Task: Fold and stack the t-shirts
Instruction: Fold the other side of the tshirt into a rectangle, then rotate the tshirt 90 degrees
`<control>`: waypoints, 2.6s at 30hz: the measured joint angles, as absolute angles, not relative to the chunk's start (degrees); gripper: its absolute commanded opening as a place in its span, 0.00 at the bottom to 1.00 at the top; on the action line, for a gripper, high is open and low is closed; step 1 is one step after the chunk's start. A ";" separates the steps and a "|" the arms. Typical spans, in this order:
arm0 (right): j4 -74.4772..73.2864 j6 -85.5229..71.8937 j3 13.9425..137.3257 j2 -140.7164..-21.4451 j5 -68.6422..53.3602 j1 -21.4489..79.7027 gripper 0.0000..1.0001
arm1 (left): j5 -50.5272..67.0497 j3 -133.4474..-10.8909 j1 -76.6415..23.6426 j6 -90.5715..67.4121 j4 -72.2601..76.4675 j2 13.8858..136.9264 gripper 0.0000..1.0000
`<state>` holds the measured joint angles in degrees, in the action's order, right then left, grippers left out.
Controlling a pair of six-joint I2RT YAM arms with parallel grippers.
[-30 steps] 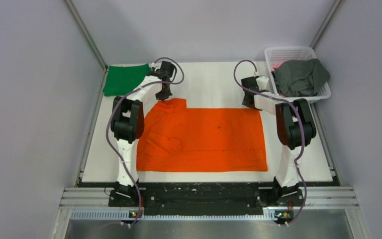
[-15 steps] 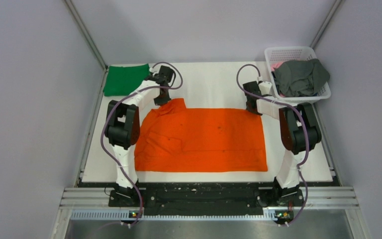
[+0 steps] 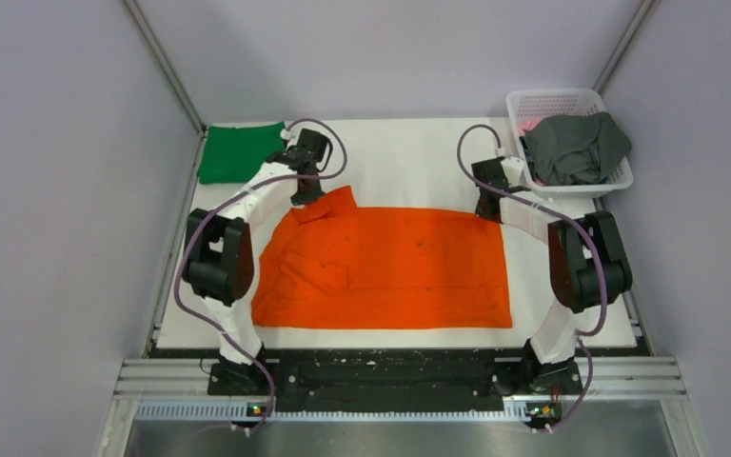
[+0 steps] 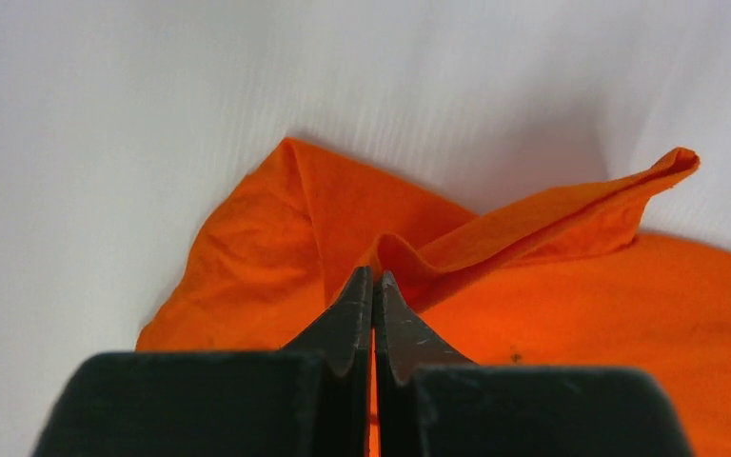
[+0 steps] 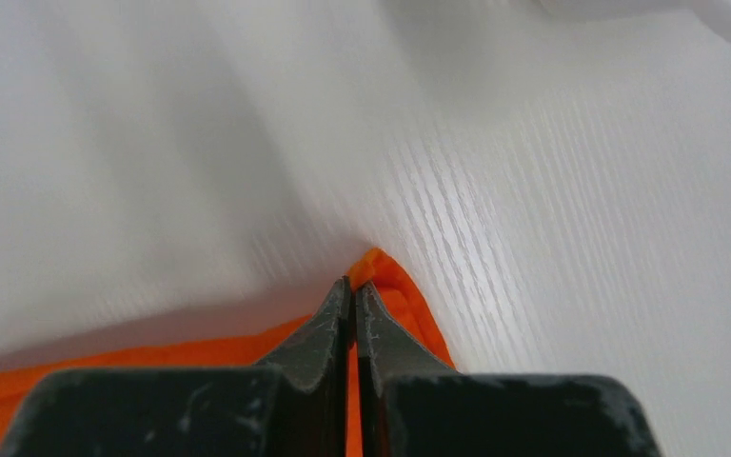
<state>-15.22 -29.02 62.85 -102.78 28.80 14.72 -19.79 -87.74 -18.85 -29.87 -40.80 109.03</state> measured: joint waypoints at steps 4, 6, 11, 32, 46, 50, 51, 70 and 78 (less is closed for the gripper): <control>-14.55 -27.46 56.77 -95.13 26.74 15.00 0.00 | -20.10 -80.77 -20.38 -29.87 -40.60 100.66 0.00; -14.57 -26.96 54.50 -92.36 26.24 15.33 0.00 | -20.38 -77.25 -21.28 -29.89 -40.58 96.44 0.00; -16.27 -26.74 48.93 -84.88 25.76 15.90 0.00 | -20.45 -67.59 -23.07 -30.65 -41.30 84.90 0.00; -24.67 -24.99 45.30 -72.47 23.64 15.97 0.00 | -11.00 -55.31 -27.81 -46.41 -58.00 59.20 0.00; -38.04 -32.95 42.87 -69.34 23.09 15.97 0.81 | -7.16 -48.60 -31.33 -54.78 -68.58 58.26 0.99; -38.19 -32.99 42.83 -67.00 20.18 15.97 0.94 | -9.02 -51.92 -31.35 -53.74 -68.42 60.03 0.99; -36.99 -32.49 42.74 -66.39 18.17 15.97 0.98 | -9.78 -52.95 -31.35 -53.45 -67.13 61.23 0.99; -9.15 -25.43 37.52 -80.23 -11.64 19.97 0.99 | -5.85 -60.75 -19.66 -44.71 -38.00 98.28 0.99; -13.21 -23.42 37.21 -78.78 -13.37 29.76 0.99 | 1.15 -102.67 -17.32 -40.01 -37.98 127.33 0.99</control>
